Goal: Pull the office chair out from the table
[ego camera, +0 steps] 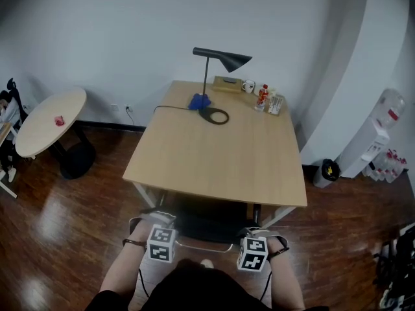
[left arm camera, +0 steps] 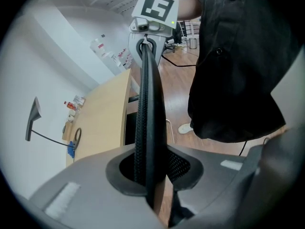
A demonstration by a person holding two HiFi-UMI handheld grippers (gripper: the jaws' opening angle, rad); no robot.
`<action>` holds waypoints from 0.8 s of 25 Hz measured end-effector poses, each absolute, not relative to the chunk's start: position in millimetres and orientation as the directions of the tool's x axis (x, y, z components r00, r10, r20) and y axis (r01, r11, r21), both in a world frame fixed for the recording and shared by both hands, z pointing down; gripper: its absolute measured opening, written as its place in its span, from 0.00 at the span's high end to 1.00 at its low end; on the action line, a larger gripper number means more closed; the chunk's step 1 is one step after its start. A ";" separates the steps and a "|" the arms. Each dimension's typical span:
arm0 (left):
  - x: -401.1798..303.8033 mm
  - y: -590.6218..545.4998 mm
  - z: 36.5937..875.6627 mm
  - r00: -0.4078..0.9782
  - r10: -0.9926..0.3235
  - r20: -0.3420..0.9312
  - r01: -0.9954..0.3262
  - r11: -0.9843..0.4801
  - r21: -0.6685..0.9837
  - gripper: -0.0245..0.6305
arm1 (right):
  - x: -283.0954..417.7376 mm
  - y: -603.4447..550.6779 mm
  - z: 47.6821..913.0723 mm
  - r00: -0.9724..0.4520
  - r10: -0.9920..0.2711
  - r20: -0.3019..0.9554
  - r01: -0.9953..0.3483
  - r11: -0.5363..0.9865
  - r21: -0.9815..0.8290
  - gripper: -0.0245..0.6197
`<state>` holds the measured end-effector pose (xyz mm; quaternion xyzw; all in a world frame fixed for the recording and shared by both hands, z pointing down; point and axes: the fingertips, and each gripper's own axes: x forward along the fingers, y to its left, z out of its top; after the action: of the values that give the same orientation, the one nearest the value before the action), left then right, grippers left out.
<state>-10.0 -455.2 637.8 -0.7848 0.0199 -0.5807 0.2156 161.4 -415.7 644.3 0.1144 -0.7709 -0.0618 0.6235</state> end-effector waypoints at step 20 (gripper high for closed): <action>-23.6 -380.6 632.6 0.346 -0.276 0.896 0.249 -0.894 -0.372 0.85 | 146.3 -338.2 641.9 -0.141 -0.246 0.959 -0.159 0.962 0.223 0.85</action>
<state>-23.6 -380.6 632.6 -0.7877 0.0088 -0.5716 0.2296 146.3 -338.2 641.9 0.1341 -0.7545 -0.0337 0.6416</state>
